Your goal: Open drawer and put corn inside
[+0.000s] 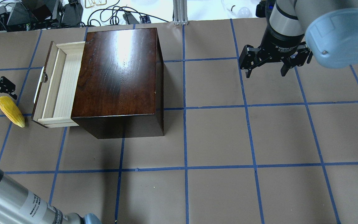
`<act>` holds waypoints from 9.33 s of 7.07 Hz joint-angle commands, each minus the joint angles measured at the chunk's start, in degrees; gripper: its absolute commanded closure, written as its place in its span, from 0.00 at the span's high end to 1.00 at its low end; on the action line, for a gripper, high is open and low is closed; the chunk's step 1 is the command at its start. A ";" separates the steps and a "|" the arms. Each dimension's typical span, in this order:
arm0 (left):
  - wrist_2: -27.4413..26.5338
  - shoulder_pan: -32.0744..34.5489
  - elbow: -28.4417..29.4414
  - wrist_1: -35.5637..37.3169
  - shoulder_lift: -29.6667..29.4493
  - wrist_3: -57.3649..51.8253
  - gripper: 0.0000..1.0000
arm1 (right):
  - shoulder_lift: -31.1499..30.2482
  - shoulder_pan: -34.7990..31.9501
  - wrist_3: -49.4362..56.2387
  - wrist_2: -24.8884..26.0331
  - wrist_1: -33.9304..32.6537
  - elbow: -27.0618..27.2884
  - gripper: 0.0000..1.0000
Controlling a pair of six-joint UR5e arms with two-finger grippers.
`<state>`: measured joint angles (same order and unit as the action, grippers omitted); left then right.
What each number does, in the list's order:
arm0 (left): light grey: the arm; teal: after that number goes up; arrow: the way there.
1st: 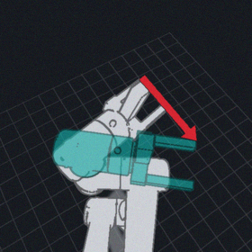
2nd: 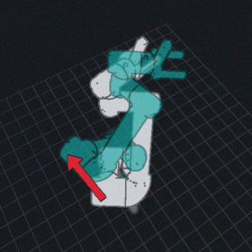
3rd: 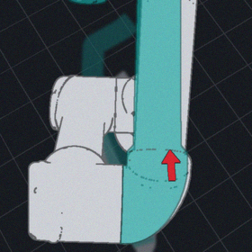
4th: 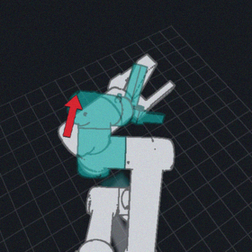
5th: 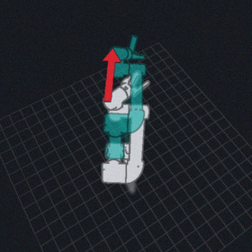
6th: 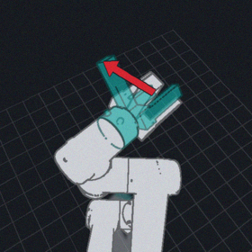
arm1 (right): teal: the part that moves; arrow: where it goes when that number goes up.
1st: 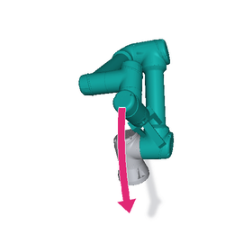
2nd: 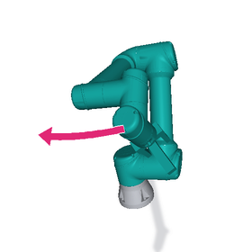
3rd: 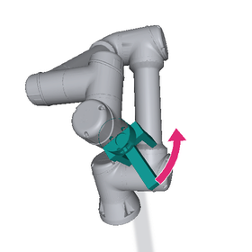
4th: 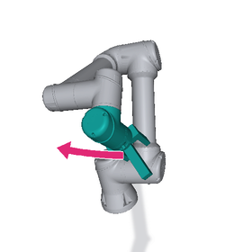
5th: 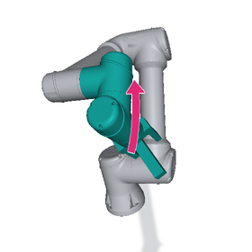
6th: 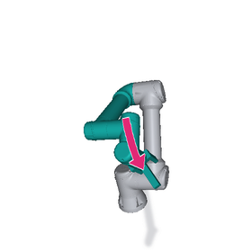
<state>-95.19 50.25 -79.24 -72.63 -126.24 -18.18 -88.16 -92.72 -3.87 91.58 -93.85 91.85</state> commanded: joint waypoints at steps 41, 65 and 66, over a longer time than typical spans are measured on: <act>10.26 22.61 1.81 -12.88 10.21 -8.37 0.93 | 0.00 0.00 0.44 0.00 0.07 0.00 1.00; 6.50 38.52 -3.90 -22.82 28.50 12.99 1.00 | 0.00 0.00 0.44 0.00 0.07 0.00 1.00; 6.50 38.52 -4.08 -22.73 28.24 12.82 1.00 | 0.00 0.00 0.44 0.00 0.07 0.00 1.00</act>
<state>-88.75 88.79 -82.83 -95.65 -97.88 -5.22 -88.16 -92.72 -3.43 91.58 -93.78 91.84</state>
